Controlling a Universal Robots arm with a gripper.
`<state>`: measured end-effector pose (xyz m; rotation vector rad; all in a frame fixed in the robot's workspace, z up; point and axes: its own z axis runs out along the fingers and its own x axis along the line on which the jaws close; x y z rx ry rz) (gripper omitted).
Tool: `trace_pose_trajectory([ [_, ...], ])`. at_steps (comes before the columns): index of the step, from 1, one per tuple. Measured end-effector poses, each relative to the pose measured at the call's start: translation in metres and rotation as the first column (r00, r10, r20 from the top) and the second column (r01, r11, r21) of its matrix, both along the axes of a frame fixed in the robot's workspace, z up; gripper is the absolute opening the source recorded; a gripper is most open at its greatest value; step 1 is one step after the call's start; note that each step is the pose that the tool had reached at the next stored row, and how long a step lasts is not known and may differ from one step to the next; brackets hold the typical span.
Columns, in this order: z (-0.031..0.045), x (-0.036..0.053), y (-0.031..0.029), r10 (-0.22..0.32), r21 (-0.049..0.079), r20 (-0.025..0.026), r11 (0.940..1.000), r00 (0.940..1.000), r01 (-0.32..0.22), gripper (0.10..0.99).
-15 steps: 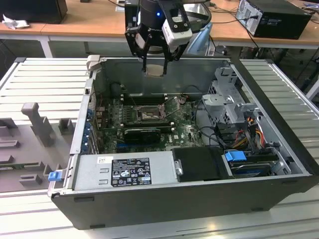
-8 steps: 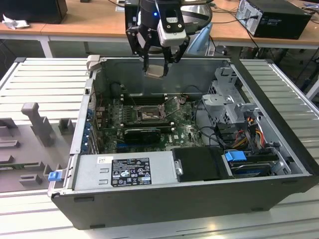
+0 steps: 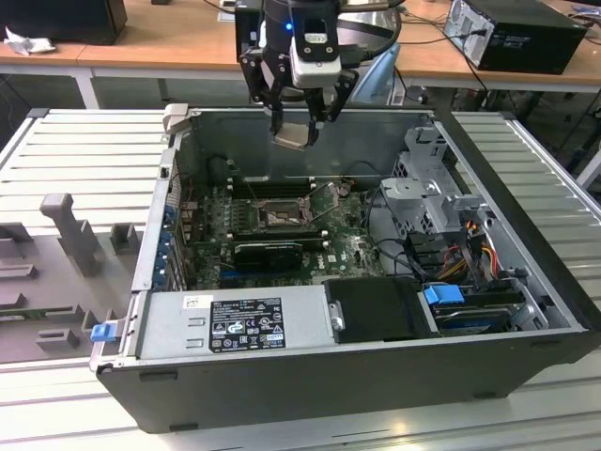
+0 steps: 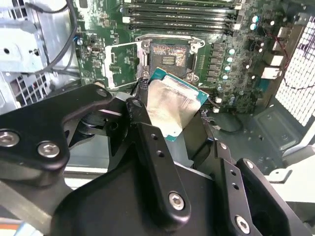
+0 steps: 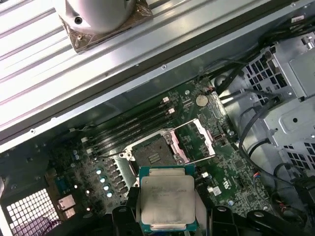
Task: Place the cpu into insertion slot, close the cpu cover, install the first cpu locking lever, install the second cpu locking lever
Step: 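Place the cpu into insertion slot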
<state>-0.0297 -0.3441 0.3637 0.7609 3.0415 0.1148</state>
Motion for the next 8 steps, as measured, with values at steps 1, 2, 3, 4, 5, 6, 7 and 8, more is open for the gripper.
trace_pose_trajectory([
  [1, 0.0, 0.0, 0.0, -0.015, -0.001, 0.0, 0.9999, 0.9999, 0.015, 0.529],
  [2, -0.0001, 0.0, 0.0, -0.032, -0.001, 0.0, 0.9995, 0.9995, 0.032, 0.529],
  [3, -0.0002, 0.0, 0.0, -0.042, -0.001, 0.0001, 0.9991, 0.9991, 0.042, 0.529],
  [4, -0.0002, 0.0, 0.0, -0.052, -0.002, 0.0001, 0.9987, 0.9987, 0.052, 0.529],
  [5, -0.0003, 0.0, 0.0, -0.064, -0.002, 0.0, 0.998, 0.998, 0.064, 0.529],
  [6, -0.0003, 0.0, 0.0, -0.075, -0.002, 0.0001, 0.9972, 0.9972, 0.075, 0.529],
  [7, -0.0004, 0.0, 0.0, -0.085, -0.002, 0.0001, 0.9963, 0.9964, 0.085, 0.529],
  [8, -0.0004, 0.0, 0.0, -0.096, -0.003, 0.0001, 0.9953, 0.9953, 0.096, 0.529],
])
